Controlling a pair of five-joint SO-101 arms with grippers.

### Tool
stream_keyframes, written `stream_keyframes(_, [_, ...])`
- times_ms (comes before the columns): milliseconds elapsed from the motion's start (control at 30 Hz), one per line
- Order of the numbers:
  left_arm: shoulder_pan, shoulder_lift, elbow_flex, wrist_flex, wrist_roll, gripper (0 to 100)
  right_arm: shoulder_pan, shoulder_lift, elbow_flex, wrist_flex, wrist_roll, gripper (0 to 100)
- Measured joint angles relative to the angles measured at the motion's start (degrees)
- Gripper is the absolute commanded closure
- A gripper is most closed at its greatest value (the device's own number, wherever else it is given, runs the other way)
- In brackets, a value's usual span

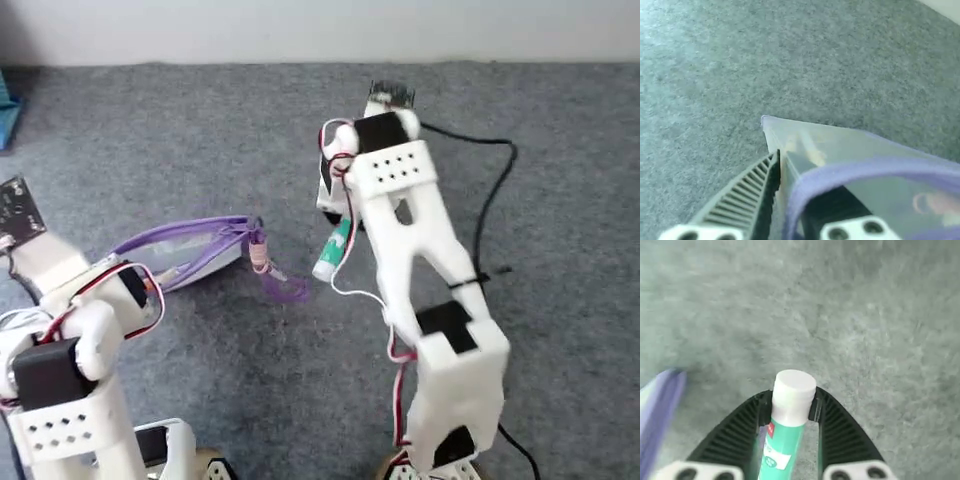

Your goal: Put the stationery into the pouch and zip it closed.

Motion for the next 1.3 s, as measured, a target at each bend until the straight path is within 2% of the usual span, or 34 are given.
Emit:
stream_keyframes(167, [0.4, -0.4, 2.5, -3.6, 0.4, 99, -1.6, -13.2, 0.0, 0.0, 5.5, 99.1])
stream_keyframes(367, [0.4, -0.4, 4.0, -4.8, 0.6, 99, -8.9, -27.4, 0.0, -3.2, 11.8, 99.1])
stream_keyframes(567, [0.4, -0.4, 4.0, -4.8, 0.8, 99, -20.0, -36.7, 0.0, -15.4, 19.8, 99.1])
stream_keyframes(800, [0.4, -0.4, 4.0, -4.8, 0.8, 99, -31.5, -38.7, 0.0, -26.5, 27.3, 99.1])
stream_keyframes(1000, [0.3, -0.4, 4.0, -4.8, 0.8, 99, -31.9, -41.1, 9.4, -33.6, 30.3, 99.1])
stream_keyframes(1133, [0.3, -0.4, 4.0, -4.8, 0.8, 99, -32.1, -47.9, 19.5, -39.6, 33.0, 99.1])
stream_keyframes(1300, [0.3, -0.4, 4.0, -4.8, 0.8, 99, -32.3, -56.7, 36.0, -52.7, 37.5, 99.1])
